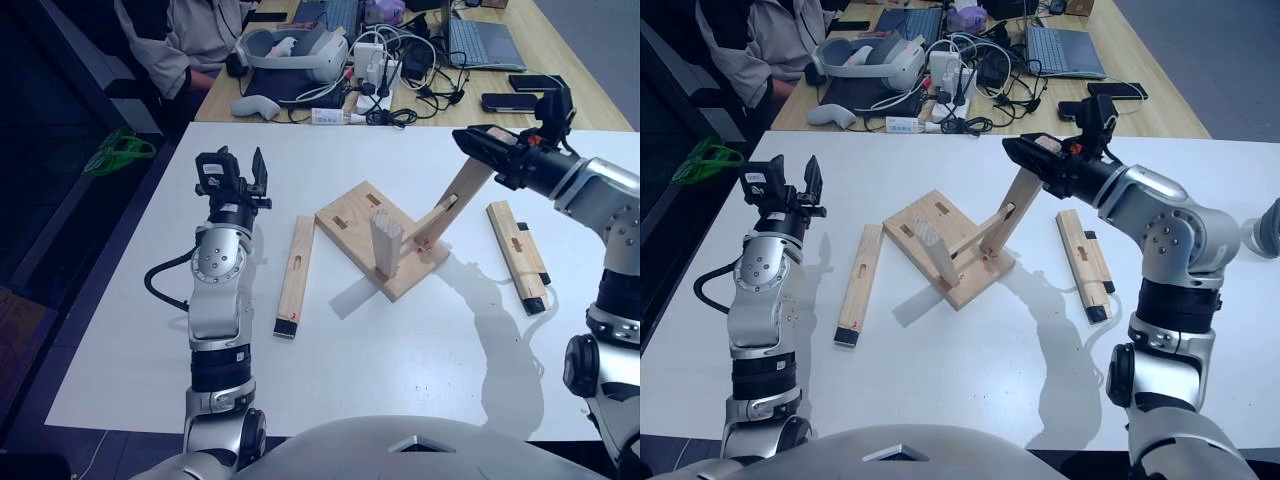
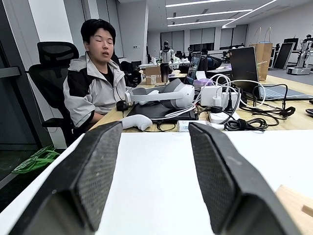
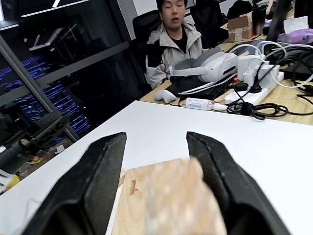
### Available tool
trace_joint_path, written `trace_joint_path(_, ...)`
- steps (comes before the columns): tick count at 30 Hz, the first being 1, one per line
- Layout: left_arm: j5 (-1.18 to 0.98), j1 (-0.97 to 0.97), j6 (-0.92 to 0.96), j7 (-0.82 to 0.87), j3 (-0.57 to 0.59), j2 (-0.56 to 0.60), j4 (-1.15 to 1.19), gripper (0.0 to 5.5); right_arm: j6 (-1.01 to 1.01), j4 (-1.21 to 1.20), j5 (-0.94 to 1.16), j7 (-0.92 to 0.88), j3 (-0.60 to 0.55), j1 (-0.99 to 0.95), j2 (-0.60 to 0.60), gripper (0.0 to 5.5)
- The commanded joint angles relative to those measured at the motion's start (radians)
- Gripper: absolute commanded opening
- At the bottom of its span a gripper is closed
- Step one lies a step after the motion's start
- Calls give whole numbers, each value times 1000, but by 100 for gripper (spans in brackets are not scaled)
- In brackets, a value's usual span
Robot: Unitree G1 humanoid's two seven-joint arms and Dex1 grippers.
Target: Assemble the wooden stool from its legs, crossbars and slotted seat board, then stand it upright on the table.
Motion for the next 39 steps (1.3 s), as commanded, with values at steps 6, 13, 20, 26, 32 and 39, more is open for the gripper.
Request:
trace_joint_path(6, -9, -45, -2, 6, 36, 26, 23, 253, 22, 54, 60, -36, -55, -190, 18, 226)
trace_joint_path(13, -6, -17, 8, 14, -12, -15, -6, 253, -62, 223, 83, -150, -157, -419, 64, 226)
trace_joint_path(20, -8, -22, 4, 13, -10, -15, 0, 253, -1, 227, 32, -119, -57, -295, 27, 226)
trace_joint_path(26, -7, -21, -2, 14, -12, -19, 2, 253, 253, -1, 63, -17, 125, 27, -100, 226)
trace_joint_path(32, -6, -22, -5, 15, -11, -18, 6, 253, 192, 8, 68, -67, 67, -39, -39, 226)
trace_joint_path(39, -3, -11, 33, 16, -14, -14, 2, 253, 39, 62, 104, -236, -111, -214, 124, 226)
